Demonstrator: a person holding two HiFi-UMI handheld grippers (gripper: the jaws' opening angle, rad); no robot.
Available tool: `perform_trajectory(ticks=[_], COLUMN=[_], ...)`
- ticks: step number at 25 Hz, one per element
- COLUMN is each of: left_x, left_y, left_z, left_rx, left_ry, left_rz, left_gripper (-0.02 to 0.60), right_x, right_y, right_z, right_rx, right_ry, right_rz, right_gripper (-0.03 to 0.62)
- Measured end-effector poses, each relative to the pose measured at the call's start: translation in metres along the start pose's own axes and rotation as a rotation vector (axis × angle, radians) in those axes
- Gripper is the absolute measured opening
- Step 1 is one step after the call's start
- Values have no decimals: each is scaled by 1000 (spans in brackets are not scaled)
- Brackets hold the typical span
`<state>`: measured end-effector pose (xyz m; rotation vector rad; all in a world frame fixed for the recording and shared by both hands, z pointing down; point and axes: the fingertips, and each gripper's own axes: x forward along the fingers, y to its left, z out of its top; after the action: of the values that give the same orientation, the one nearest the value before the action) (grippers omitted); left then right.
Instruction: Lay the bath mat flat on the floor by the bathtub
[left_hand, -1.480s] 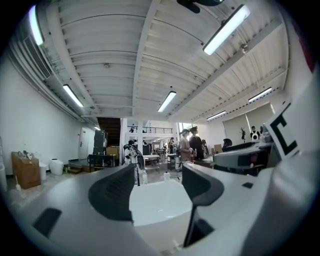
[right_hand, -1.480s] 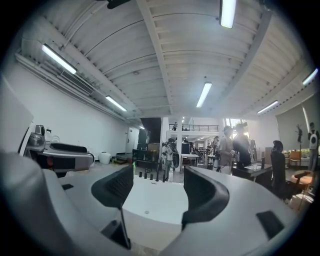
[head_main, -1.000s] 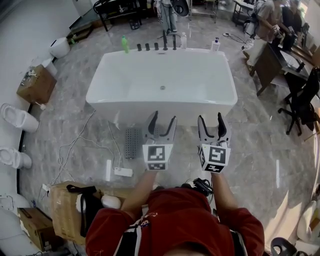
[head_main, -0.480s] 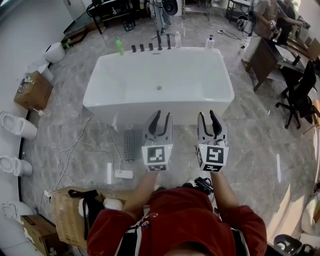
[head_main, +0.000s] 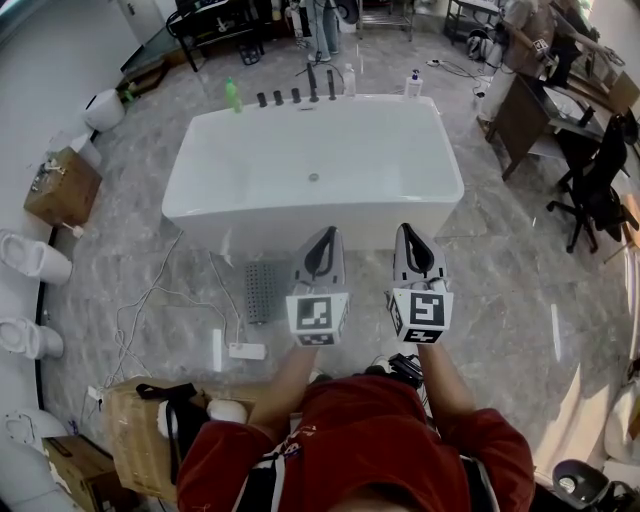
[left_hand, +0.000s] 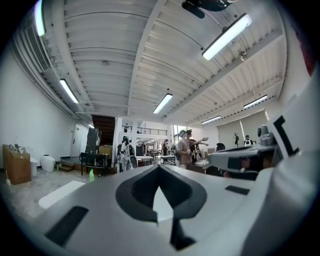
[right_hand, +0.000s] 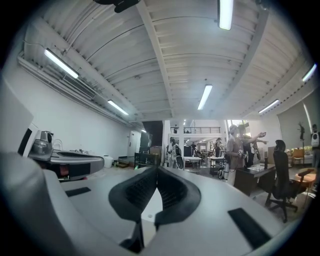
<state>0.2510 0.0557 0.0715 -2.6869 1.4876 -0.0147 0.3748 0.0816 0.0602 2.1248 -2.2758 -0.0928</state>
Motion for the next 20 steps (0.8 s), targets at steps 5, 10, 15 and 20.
perform_trajectory(ticks=[5, 10, 15, 20], left_x=[-2, -4, -5, -8], left_y=[1, 4, 3, 4], left_z=[-2, 4, 3, 0], left_rx=[-6, -22, -23, -22], left_ry=[-2, -3, -8, -6], left_rz=[8, 27, 32, 31], left_gripper=[14, 14, 14, 15], right_x=[-1, -1, -1, -2], right_y=[3, 4, 2, -3], right_z=[-2, -1, -5, -10], right_rx=[-9, -15, -7, 65], right_ry=[15, 24, 33, 38], right_rz=[7, 5, -2, -6], right_gripper=[12, 12, 12, 12])
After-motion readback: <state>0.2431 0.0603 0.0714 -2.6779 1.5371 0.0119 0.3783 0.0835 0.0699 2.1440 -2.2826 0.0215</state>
